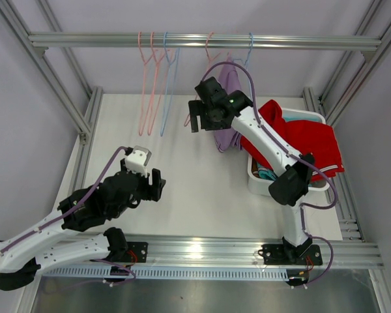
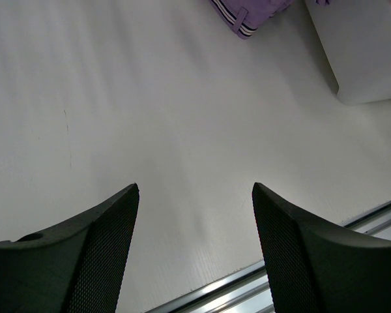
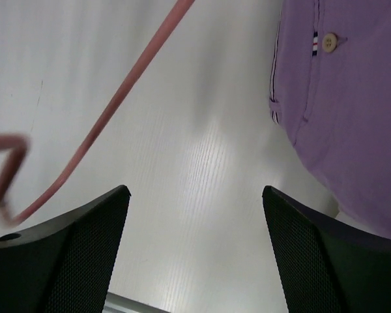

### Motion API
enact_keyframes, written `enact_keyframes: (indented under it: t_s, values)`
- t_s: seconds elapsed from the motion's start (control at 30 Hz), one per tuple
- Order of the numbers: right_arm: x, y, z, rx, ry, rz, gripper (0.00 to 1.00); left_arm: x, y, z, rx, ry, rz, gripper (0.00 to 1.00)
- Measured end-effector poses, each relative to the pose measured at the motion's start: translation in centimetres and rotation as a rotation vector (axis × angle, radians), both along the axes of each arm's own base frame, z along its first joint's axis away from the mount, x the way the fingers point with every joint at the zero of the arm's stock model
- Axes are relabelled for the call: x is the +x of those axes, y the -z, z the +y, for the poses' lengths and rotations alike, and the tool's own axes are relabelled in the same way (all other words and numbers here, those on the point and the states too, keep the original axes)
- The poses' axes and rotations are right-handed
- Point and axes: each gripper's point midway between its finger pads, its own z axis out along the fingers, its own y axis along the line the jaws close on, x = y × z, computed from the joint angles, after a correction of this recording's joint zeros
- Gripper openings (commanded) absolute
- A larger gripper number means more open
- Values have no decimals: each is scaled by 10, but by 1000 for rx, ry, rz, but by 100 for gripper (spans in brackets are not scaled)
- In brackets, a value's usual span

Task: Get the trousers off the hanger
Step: Place the hanger at the clothesline.

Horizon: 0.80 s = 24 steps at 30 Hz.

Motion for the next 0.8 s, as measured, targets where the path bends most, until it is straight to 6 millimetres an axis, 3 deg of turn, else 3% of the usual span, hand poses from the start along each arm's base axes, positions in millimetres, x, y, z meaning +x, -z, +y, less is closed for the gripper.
enact_keyframes:
  t_s: [0.37, 0.63, 0.7, 0.8]
  values:
    - [-86, -23, -8, -12, -64, -70, 96, 0, 0, 2, -6, 5, -14, 75]
    - [-169, -55, -21, 56, -131, -145, 96, -2, -1, 2, -7, 22, -25, 75]
    - [-184, -68, -31, 84, -127, -178, 96, -4, -3, -1, -13, 42, -15, 75]
    - [-202, -102, -53, 163, -107, -253, 95, -10, -24, -13, -70, 103, -11, 75]
